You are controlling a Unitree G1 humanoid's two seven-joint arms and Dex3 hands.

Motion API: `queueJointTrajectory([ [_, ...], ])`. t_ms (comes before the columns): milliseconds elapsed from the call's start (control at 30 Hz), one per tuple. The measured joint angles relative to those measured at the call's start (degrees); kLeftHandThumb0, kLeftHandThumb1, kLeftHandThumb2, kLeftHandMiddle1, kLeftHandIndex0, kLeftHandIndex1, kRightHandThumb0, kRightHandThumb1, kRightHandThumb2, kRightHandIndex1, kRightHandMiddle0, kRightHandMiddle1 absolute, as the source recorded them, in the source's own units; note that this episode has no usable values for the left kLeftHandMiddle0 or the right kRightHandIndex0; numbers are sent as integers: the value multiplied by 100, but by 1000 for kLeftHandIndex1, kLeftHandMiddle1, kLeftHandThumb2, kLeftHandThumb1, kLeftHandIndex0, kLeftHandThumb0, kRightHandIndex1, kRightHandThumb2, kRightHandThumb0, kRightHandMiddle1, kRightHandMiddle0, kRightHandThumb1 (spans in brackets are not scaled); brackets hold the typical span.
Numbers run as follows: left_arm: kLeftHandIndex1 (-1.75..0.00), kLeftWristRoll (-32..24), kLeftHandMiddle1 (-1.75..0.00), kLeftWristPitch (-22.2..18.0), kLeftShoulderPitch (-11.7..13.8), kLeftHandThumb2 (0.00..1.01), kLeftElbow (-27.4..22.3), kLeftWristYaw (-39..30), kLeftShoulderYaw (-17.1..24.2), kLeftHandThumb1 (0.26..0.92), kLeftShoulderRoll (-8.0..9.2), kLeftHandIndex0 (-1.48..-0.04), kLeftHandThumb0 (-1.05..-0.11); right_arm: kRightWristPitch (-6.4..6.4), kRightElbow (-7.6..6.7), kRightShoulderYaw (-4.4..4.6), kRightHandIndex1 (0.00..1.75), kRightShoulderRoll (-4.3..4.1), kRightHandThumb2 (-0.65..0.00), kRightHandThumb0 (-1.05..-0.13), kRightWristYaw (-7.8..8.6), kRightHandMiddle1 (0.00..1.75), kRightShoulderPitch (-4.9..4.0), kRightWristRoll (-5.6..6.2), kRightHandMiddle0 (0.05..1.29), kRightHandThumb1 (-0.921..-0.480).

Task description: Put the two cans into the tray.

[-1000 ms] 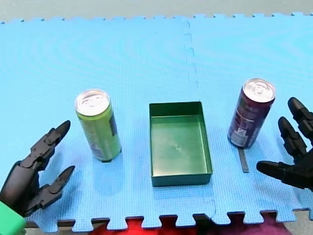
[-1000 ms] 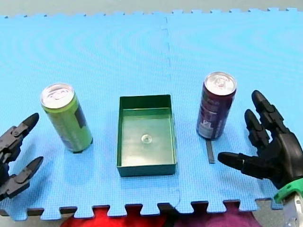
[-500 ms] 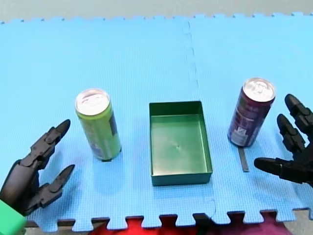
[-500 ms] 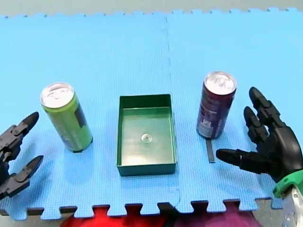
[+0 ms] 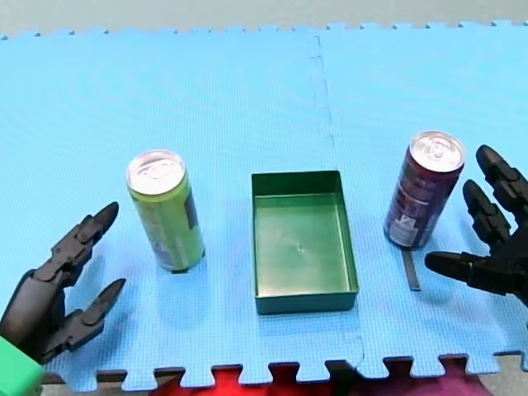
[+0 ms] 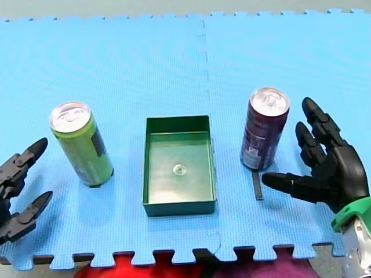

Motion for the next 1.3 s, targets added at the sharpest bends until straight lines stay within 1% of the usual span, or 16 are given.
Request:
queueJointTrajectory([
  [133,-2,9,0,13,7,470,-12,0,-9,921,4,-268,-1048,-15,132,-57,1,10,-3,-379,84,0,-122,57,88,-538],
  [267,-2,15,0,15,18,474,-40,-1,-16,921,4,-268,-1048,-93,230,-101,2,39,-4,-362,148,0,-256,102,88,-544],
  [467,-2,15,0,38,37,480,-98,-8,-20,921,4,-269,-1048,-112,350,-143,7,71,-4,-343,219,0,-355,132,88,-552],
  [567,-2,23,0,58,44,483,-129,1,-23,921,4,-270,-1048,-112,372,-160,8,74,-5,-339,230,1,-407,139,89,-557],
  [667,-2,34,-1,73,47,487,-147,13,-24,921,4,-271,-1048,-112,382,-159,9,77,-4,-336,220,1,-434,132,90,-561],
  [800,-3,36,0,97,51,491,-169,18,-23,921,4,-274,-1048,-112,391,-144,10,88,-4,-335,158,2,-461,96,92,-565],
  [900,-4,30,0,141,69,494,-225,19,-21,921,4,-276,-1048,-108,418,-117,11,112,-4,-334,90,2,-486,54,94,-568],
  [1000,-4,19,0,188,103,498,-327,26,-20,921,5,-278,-1048,-99,478,-99,10,148,-3,-330,48,2,-524,11,95,-571],
  [1167,-3,19,0,268,156,510,-477,51,-22,921,10,-277,-1048,-98,531,-88,10,189,-4,-328,1,2,-572,-16,98,-576],
  [1300,-2,21,0,312,205,521,-580,73,-24,921,11,-277,-1048,-99,538,-75,9,207,-4,-332,-30,2,-579,-34,100,-581],
])
